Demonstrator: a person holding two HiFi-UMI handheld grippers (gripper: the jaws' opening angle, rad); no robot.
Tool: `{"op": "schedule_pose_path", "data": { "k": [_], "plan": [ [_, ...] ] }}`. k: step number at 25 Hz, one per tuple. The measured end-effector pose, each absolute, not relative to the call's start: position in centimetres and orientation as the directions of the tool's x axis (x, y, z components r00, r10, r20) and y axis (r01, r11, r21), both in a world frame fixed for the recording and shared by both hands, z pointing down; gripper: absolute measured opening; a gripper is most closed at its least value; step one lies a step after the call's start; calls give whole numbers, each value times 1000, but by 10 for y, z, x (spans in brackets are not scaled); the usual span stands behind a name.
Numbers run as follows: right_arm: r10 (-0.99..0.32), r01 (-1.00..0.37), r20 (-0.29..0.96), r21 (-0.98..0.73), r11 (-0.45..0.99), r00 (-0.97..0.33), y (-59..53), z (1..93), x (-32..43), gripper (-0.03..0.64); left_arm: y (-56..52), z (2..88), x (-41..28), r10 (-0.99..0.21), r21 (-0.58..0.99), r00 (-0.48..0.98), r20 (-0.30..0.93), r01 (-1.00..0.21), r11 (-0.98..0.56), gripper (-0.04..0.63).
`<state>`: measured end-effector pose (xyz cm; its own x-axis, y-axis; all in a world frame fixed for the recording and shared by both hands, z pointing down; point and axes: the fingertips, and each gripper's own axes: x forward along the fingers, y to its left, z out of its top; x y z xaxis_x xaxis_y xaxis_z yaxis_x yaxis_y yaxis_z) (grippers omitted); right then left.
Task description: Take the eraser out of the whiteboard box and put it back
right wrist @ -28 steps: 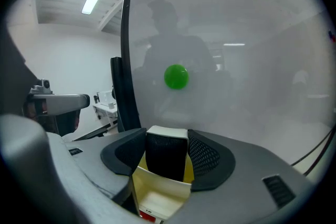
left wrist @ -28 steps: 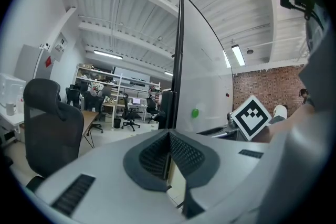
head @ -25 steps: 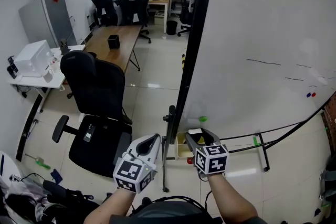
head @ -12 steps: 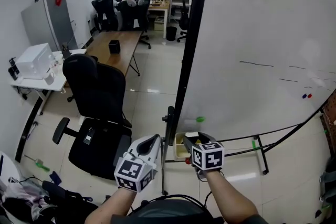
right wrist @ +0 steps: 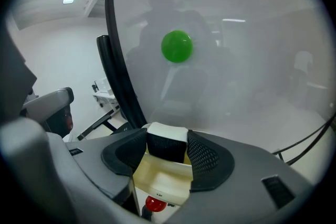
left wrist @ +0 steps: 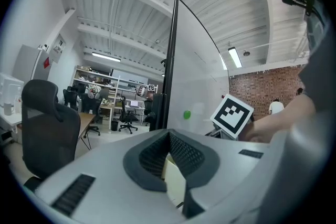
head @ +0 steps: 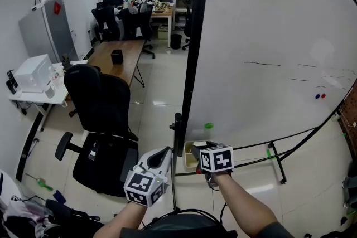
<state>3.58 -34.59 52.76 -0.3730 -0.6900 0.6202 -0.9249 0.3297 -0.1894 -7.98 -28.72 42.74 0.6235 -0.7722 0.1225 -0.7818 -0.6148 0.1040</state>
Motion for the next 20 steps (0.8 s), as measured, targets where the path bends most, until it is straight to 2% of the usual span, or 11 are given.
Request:
{"op": "schedule_pose_path", "data": {
  "k": [9,20],
  "plan": [
    [-643,-934,682,-197,297,-349,-345,546,35,268,-279,431,-86,-775,121,621,119,-784,-609,32],
    [-591,-933,737,-160,321,-329,-348,548,28,268,-270,438,-90,-782,143,607,137,-794,-591,32]
  ]
}}
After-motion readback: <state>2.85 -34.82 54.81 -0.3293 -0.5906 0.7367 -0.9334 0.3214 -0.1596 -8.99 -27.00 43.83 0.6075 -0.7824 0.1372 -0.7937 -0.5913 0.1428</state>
